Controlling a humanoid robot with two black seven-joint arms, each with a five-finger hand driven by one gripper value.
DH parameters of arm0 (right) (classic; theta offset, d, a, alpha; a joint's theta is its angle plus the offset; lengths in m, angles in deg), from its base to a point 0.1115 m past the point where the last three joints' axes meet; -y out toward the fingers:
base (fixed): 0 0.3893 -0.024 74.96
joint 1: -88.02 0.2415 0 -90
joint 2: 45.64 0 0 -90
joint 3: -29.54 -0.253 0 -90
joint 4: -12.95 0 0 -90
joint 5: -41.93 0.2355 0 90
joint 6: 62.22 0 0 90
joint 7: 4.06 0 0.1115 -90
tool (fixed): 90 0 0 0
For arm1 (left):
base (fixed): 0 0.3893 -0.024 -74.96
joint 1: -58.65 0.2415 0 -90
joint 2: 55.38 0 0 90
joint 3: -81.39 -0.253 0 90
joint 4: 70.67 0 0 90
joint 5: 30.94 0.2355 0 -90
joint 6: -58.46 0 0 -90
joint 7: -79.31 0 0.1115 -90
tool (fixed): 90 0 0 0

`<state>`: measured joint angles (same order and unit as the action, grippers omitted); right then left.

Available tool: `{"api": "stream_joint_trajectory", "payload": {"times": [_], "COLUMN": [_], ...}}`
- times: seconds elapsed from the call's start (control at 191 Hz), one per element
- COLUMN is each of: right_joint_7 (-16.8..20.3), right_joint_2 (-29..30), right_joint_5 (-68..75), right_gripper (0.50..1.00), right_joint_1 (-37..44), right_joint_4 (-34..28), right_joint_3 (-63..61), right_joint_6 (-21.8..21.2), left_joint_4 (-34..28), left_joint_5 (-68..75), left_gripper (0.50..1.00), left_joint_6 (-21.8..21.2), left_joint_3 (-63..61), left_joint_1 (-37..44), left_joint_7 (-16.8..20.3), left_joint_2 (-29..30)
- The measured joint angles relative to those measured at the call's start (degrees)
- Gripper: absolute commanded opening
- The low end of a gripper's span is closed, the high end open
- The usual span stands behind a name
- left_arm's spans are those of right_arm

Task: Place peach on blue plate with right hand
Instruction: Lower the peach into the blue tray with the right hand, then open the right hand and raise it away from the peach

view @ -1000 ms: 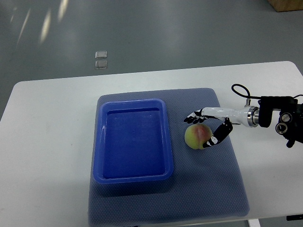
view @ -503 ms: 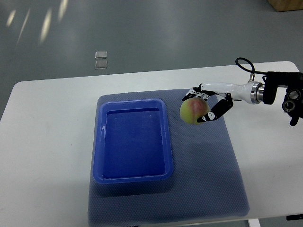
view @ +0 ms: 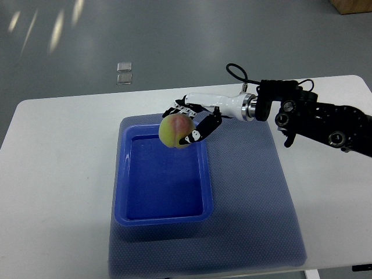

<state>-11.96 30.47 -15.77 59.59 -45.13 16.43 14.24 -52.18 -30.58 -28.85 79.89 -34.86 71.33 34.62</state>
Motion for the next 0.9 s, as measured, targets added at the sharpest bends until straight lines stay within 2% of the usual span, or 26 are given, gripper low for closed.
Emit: {"api": "stream_joint_trajectory", "payload": {"times": [0.099, 0.136, 0.178, 0.251, 0.257, 0.288, 0.314, 0.366, 0.372, 0.377, 0.382, 0.403, 0.581, 0.691, 0.817, 0.901], "right_joint_7": [0.0, 0.0, -0.05, -0.12, -0.13, -0.14, -0.18, -0.22, -0.23, -0.23, -0.23, -0.25, -0.44, -0.45, -0.63, -1.53], "right_joint_2": [6.03, 7.88, 9.53, 11.18, 11.23, 11.5, 11.64, 11.81, 11.82, 11.84, 11.85, 11.87, 11.17, 8.61, 5.53, 4.82], "right_joint_5": [-1.63, -2.29, -2.91, -3.56, -3.58, -3.69, -3.74, -3.8, -3.8, -3.8, -3.8, -3.8, -3.35, -2.68, -1.23, 2.35], "right_gripper": [0.543, 0.584, 0.607, 0.621, 0.655, 0.668, 0.703, 0.703, 0.85, 0.852, 0.894, 0.923, 0.934, 0.934, 0.934, 0.934], "right_joint_1": [-0.15, -0.28, -0.62, -1.66, -1.73, -2.1, -2.4, -2.94, -2.98, -3.01, -3.04, -3.14, -3.29, -2.75, -3.84, -7.79], "right_joint_4": [5.62, 7.36, 8.95, 10.72, 10.79, 11.09, 11.24, 11.42, 11.43, 11.44, 11.44, 11.46, 11.32, 10.23, 9.62, 9.61], "right_joint_3": [1.45, 2.06, 2.66, 3.47, 3.5, 3.63, 3.68, 3.71, 3.71, 3.71, 3.71, 3.71, 2.92, -0.76, -12.4, -23.8], "right_joint_6": [1.56, 2.14, 2.76, 3.47, 3.5, 3.62, 3.69, 3.75, 3.75, 3.75, 3.75, 3.77, 3.51, 3.44, 3.67, 3.74], "left_joint_4": [-0.02, -0.02, -0.03, -0.03, -0.03, -0.03, -0.03, -0.04, -0.04, -0.04, -0.04, -0.03, -0.04, -0.09, -0.12, -0.12], "left_joint_5": [0.0, 0.0, 0.0, 0.0, 0.0, 0.0, 0.0, 0.0, 0.0, 0.0, 0.0, 0.0, -0.01, -0.08, -0.11, -0.11], "left_gripper": [1.0, 1.0, 1.0, 1.0, 1.0, 1.0, 1.0, 1.0, 1.0, 1.0, 1.0, 1.0, 1.0, 1.0, 1.0, 1.0], "left_joint_6": [0.0, 0.0, 0.0, -0.02, -0.03, -0.03, -0.03, -0.03, -0.02, -0.02, -0.02, -0.02, 0.0, 0.0, 0.02, 0.02], "left_joint_3": [0.01, 0.01, 0.01, 0.01, 0.01, 0.01, 0.01, 0.01, 0.01, 0.01, 0.01, 0.01, -0.07, -0.09, -0.09, -0.04], "left_joint_1": [0.0, 0.0, 0.0, 0.0, 0.0, 0.0, 0.0, 0.0, 0.0, 0.0, 0.0, 0.0, 0.0, 0.0, 0.0, 0.0], "left_joint_7": [0.0, 0.0, 0.0, 0.0, -0.01, 0.0, -0.01, 0.0, 0.0, 0.0, 0.0, 0.0, -0.01, -0.03, -0.03, -0.03], "left_joint_2": [0.0, 0.0, 0.0, 0.0, 0.0, 0.0, 0.0, 0.0, 0.0, 0.0, 0.0, 0.0, 0.0, 0.0, 0.0, 0.0]}}
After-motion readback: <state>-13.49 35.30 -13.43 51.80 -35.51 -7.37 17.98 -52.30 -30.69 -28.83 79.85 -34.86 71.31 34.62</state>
